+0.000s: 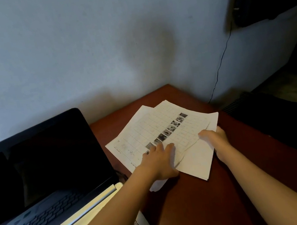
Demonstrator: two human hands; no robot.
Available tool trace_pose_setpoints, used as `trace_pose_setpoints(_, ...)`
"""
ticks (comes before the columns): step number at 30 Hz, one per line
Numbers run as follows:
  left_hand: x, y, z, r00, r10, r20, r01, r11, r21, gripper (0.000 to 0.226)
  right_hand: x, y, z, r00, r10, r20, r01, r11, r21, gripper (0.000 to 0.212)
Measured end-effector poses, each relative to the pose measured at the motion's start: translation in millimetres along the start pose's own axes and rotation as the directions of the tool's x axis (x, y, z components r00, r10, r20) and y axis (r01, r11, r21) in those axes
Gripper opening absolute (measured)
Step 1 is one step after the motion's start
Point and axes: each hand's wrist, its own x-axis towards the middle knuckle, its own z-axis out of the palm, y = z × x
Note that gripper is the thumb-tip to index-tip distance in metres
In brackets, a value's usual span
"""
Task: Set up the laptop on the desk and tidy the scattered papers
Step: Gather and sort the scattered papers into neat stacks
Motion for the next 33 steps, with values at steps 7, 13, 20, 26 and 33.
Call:
trace_pose_setpoints(7,6.4,7.9,15.7,0.997,-0.043,-0.06,0.046,0.998,0.053,0.064,-17.4,11.1,-5.2,0.975,-0.116,0.191,0.077,0.977,0.198,0.063)
trace_pose_setpoints(13,-6.8,10.9,11.6,0.986,-0.058,-0.155,0.043,0.995,-0.095,0.053,-36.4,30.5,-17.4,0.934,-0.119,0.336,0.119,0.993,0.02,0.058)
trace_pose_setpoints(20,-47.9,32.6,29.2,0.988,-0.033,-0.149,0.02,0.996,-0.085,0.073,-66.9,46.4,-52.4,0.956,-0.131,0.264,0.085,0.981,0.177,0.055)
trace_pose_setpoints(26,-78.5,51.7,38.6,0.984,-0.009,-0.178,0.002,0.999,-0.041,0.059,-80.5,56.2,-91.7,0.983,-0.164,0.085,0.162,0.986,0.032,0.049)
trace_pose_setpoints(33,-101.8,41.2,40.8,0.885,0.103,-0.454,-0.113,0.994,0.005,0.072,-98.1,56.2,-128.7,0.97,-0.24,0.049,0.244,0.931,-0.271,0.046)
